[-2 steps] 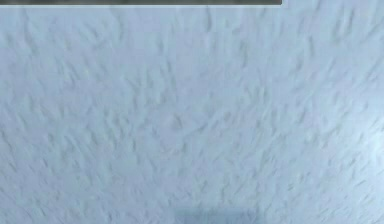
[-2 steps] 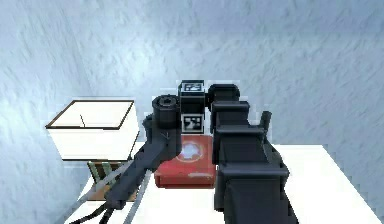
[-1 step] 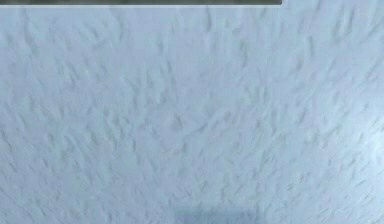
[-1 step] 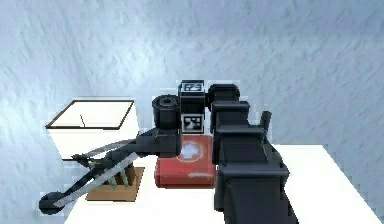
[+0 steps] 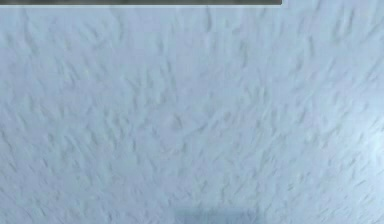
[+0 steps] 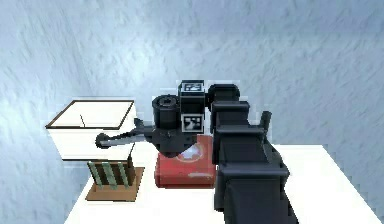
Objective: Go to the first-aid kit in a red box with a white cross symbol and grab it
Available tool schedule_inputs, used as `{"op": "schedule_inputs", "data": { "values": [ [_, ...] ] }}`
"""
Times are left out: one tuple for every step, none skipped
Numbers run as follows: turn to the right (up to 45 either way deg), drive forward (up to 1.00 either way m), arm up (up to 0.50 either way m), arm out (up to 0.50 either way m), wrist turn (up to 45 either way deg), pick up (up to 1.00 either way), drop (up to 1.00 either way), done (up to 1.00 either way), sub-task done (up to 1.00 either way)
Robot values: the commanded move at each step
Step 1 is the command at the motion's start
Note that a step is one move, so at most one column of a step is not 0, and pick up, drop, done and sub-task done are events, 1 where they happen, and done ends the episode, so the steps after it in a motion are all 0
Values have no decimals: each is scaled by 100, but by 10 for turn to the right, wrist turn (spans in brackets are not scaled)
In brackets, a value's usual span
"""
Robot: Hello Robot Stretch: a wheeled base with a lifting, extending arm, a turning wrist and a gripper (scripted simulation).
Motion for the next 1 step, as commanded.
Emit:
{"op": "schedule_inputs", "data": {
  "values": [
    [0, 0, 0, 0, 390, 0, 0, 0, 0]
  ]
}}
